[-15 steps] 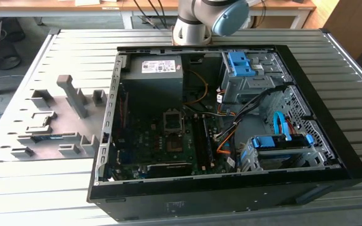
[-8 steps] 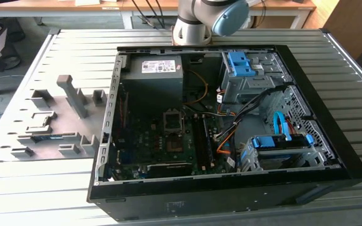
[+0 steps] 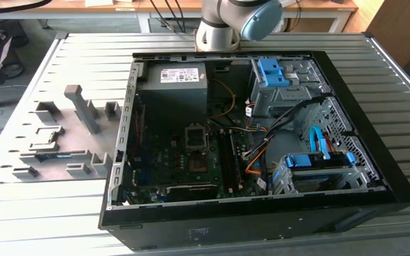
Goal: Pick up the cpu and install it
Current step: 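Reach for the cpu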
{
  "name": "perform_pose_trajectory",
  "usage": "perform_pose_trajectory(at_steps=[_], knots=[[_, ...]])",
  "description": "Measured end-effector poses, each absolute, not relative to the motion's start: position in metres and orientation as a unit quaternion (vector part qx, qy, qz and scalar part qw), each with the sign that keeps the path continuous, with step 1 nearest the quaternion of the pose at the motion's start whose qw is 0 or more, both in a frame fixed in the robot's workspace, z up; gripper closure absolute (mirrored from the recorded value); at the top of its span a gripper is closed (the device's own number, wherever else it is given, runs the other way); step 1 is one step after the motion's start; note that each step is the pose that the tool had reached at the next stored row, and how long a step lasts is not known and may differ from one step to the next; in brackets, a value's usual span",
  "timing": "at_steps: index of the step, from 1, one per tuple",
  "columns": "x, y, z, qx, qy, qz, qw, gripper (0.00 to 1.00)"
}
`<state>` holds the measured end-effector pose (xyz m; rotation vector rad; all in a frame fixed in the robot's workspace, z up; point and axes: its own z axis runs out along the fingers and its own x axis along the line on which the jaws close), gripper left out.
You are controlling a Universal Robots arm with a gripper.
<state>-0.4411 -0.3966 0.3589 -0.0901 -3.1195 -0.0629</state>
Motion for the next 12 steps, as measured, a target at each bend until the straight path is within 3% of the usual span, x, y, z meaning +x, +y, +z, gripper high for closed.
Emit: perform_pose_trajectory(at_steps=[12], knots=[[-0.4409, -0.3965, 0.3550, 0.016, -1.000, -0.020, 0.011, 0.90]])
